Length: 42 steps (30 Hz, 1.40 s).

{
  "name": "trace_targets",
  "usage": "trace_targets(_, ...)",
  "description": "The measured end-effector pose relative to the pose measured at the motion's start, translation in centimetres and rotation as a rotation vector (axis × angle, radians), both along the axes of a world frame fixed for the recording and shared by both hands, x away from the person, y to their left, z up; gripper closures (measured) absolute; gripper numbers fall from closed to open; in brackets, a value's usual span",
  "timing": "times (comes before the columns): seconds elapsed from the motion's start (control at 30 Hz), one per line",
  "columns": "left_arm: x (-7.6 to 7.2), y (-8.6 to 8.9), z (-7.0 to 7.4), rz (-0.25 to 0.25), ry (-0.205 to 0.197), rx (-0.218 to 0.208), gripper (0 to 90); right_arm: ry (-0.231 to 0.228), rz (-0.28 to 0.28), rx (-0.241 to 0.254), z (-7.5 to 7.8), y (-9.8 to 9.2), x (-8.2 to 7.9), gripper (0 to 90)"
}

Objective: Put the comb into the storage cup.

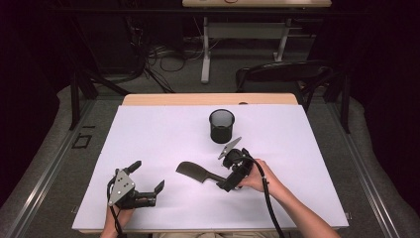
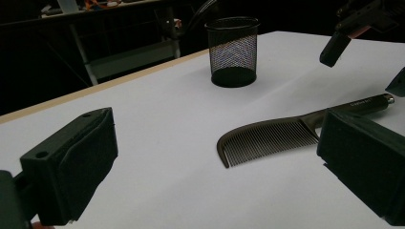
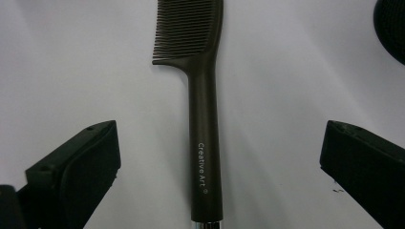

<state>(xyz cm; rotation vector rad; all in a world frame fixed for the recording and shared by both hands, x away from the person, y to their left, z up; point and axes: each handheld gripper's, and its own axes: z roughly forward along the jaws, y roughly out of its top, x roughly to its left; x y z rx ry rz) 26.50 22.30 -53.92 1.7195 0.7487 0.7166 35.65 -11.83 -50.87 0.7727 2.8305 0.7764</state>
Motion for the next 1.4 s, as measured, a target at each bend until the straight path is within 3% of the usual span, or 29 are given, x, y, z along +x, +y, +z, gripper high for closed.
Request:
trace_targets(0.37, 0.0, 0.0, 0.0, 0.000, 0.002, 0.000, 0.1, 0.018, -0.004, -0.016, 0.2, 0.9, 0.8, 0.0)
trace_targets(0.6, 0.1, 0.0, 0.0, 0.000, 0.004, 0.000, 0.1, 0.015, 0.010, -0.058, 0.3, 2.0, 1.0, 1.0)
trace_targets(0.93, 0.1, 0.0, 0.0, -0.002, 0.003, -0.001, 0.1, -0.016, 0.069, -0.122, 0.1, 3.7, 0.8, 29.9)
trace_targets(1.1, 0.1, 0.0, 0.0, -0.002, 0.003, -0.002, 0.1, -0.008, 0.091, -0.155, 0.0, 4.3, 0.9, 44.5)
trace_targets(1.4, 0.1, 0.0, 0.0, -0.002, 0.004, -0.001, 0.1, 0.021, 0.125, -0.211, -0.7, 5.3, 1.3, 59.3)
